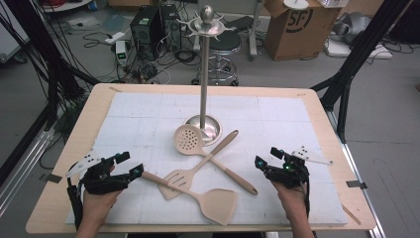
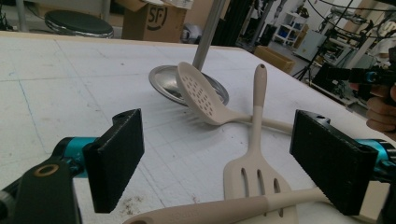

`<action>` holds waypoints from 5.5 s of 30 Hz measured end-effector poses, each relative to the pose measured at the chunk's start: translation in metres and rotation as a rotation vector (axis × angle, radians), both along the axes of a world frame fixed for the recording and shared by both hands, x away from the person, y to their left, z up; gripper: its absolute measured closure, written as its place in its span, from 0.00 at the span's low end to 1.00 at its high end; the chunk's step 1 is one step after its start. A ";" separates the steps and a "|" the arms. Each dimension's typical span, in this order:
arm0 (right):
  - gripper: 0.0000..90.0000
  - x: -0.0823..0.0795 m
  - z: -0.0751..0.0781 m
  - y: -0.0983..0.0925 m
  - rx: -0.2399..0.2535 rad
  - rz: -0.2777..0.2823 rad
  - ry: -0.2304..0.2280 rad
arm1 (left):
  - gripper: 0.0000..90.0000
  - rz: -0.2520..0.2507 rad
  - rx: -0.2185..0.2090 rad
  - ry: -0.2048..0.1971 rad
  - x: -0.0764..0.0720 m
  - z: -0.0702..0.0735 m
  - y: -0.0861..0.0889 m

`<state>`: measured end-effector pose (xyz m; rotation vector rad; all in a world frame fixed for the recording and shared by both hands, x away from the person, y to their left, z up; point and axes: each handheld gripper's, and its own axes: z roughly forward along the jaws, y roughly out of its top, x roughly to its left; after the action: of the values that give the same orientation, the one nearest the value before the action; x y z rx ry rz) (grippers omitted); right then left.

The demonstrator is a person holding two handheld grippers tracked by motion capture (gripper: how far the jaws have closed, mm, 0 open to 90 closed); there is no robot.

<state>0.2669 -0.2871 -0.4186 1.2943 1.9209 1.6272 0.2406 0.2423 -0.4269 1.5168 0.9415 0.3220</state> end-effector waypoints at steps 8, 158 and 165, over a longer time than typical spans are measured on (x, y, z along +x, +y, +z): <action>0.19 0.002 0.001 0.007 0.002 0.021 -0.001 | 0.21 -0.002 0.004 0.003 -0.002 -0.001 0.001; 0.65 0.028 -0.031 0.202 -0.222 0.689 0.722 | 0.25 0.015 -0.007 0.002 0.004 -0.006 -0.001; 0.65 0.031 -0.033 0.203 -0.208 0.705 0.739 | 0.25 0.012 -0.007 0.003 0.004 -0.005 0.000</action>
<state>0.2975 -0.0843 -0.4517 1.3204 3.1779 1.1998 0.2448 0.2419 -0.4323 1.5063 0.9536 0.3256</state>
